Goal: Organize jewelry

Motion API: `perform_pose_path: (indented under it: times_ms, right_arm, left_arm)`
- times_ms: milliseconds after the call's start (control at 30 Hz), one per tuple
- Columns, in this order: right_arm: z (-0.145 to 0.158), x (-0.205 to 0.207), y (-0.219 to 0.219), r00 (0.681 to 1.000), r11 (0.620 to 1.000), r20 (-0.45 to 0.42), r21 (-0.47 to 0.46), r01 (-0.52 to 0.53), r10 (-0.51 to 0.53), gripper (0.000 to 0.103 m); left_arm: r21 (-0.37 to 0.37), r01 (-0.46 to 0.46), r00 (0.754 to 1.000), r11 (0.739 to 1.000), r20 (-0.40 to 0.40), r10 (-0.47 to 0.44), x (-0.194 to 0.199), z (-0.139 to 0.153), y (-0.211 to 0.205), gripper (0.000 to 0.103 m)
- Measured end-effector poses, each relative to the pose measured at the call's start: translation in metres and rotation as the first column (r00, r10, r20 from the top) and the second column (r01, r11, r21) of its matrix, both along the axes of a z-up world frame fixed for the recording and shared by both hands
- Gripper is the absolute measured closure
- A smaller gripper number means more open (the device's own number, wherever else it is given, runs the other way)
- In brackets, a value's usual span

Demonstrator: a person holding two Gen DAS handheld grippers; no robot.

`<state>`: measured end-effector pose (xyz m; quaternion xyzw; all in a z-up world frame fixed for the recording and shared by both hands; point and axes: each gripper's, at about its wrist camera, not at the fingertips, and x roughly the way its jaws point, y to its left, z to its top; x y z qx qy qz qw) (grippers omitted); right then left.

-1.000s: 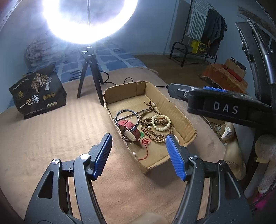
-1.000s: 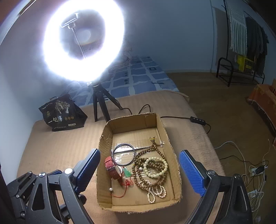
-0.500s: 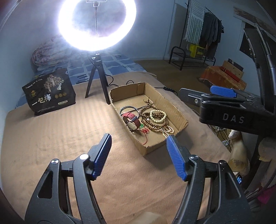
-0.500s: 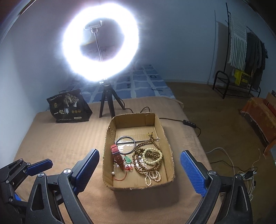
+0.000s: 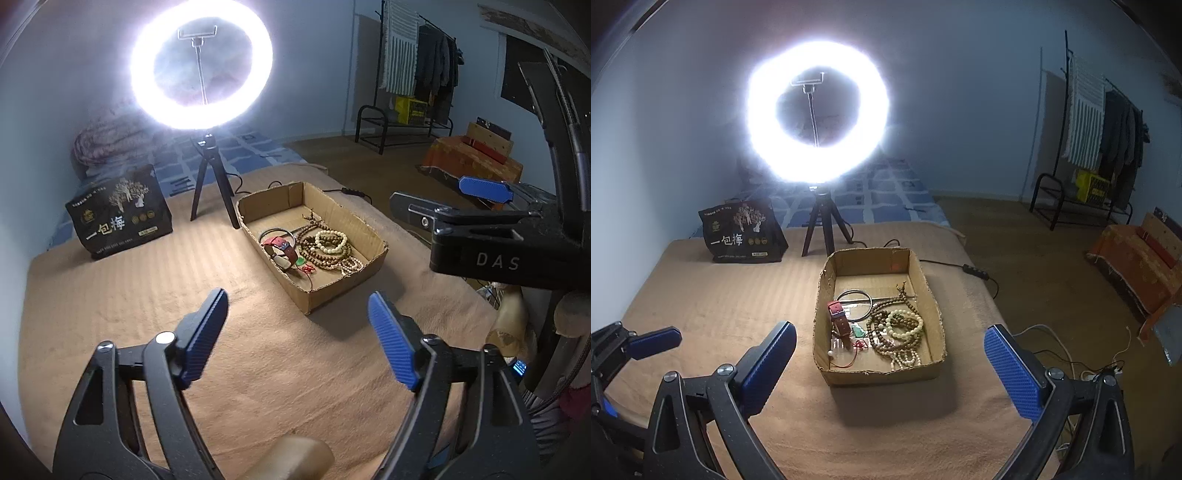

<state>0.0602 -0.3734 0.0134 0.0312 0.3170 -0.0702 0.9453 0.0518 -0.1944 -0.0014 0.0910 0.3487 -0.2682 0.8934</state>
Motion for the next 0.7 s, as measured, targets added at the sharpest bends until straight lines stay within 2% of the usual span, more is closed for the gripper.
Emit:
perform_pose_path:
  times_ms: [67,233,367,700]
  right_arm:
    - [0.0,-0.004,0.002,1.0,1.0,0.005,0.0,0.0,0.0,0.0]
    - [0.001,-0.011,0.005,1.0,1.0,0.014,-0.006,-0.006,0.006,0.0]
    - [0.003,-0.015,0.006,1.0,1.0,0.029,-0.002,-0.001,0.001,0.0]
    - [0.007,-0.016,0.006,0.999,1.0,0.054,0.0,0.008,-0.008,0.0]
  left_arm:
    - [-0.007,-0.003,1.0,1.0,0.005,0.003,-0.004,0.003,0.003,0.013]
    - [0.011,-0.025,0.999,1.0,0.039,0.025,-0.012,0.008,0.007,0.012]
    - [0.016,-0.039,0.998,0.999,0.059,0.038,-0.015,0.009,0.012,0.004]
    - [0.006,-0.076,0.996,0.997,0.057,0.075,-0.011,0.012,0.02,0.003]
